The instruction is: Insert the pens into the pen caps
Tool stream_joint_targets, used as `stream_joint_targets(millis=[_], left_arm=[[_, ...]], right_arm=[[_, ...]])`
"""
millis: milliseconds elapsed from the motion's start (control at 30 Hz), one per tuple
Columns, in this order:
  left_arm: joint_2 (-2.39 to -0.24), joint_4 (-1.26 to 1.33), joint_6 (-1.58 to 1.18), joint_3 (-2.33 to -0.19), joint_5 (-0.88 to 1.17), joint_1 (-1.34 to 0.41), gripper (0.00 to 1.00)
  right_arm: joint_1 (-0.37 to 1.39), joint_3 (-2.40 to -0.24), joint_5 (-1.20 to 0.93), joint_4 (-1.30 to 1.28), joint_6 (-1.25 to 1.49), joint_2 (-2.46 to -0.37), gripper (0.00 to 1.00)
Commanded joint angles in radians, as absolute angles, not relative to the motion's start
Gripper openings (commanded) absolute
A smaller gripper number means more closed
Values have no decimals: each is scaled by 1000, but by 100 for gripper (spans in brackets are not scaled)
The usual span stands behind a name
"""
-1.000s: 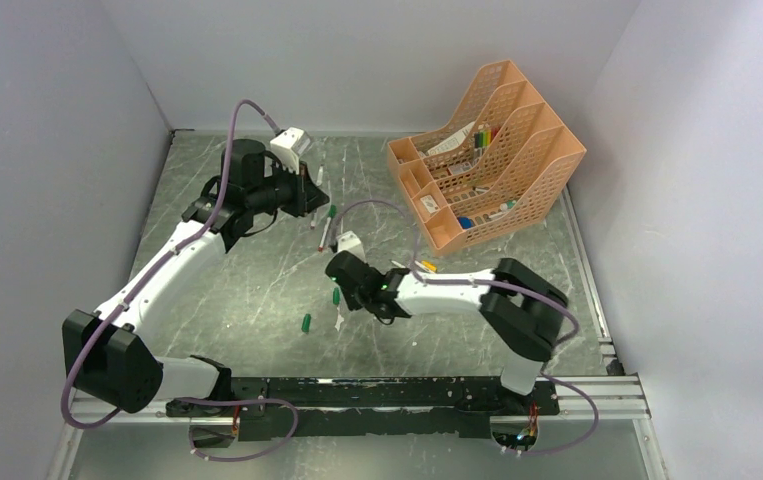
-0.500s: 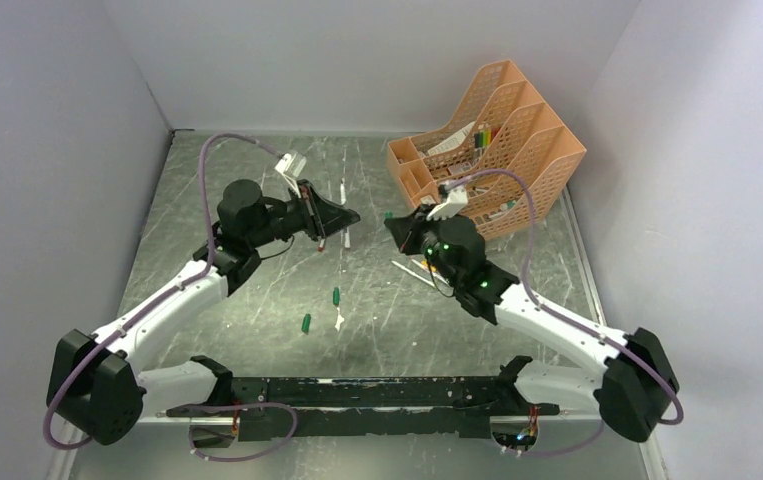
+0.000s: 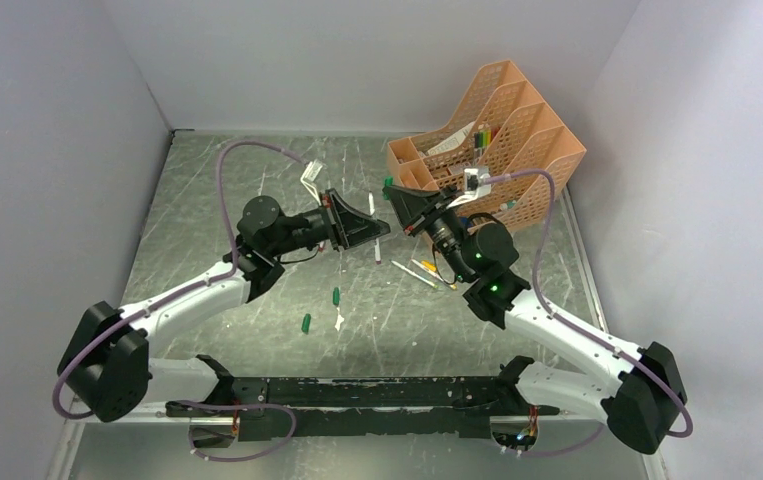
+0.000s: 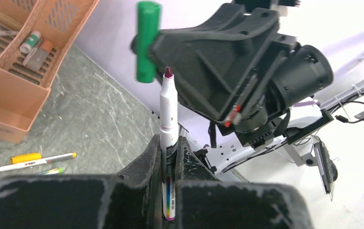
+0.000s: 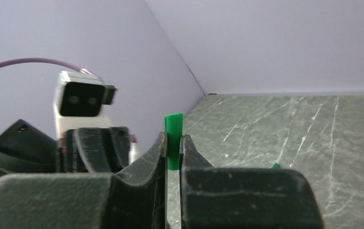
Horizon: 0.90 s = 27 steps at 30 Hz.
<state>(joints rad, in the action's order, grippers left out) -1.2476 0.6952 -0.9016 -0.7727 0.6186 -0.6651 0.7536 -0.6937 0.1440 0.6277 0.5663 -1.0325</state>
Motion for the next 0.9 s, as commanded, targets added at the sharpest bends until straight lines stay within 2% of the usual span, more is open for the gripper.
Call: stream_joint_targets(millis=[0, 867], left_arm=[[-1287, 816, -956, -777, 653, -675, 7], [-1288, 742, -912, -820, 666, -674, 7]], right_arm=[[750, -738, 103, 722, 546, -1046, 0], [749, -809, 16, 690, 511, -1125, 0]])
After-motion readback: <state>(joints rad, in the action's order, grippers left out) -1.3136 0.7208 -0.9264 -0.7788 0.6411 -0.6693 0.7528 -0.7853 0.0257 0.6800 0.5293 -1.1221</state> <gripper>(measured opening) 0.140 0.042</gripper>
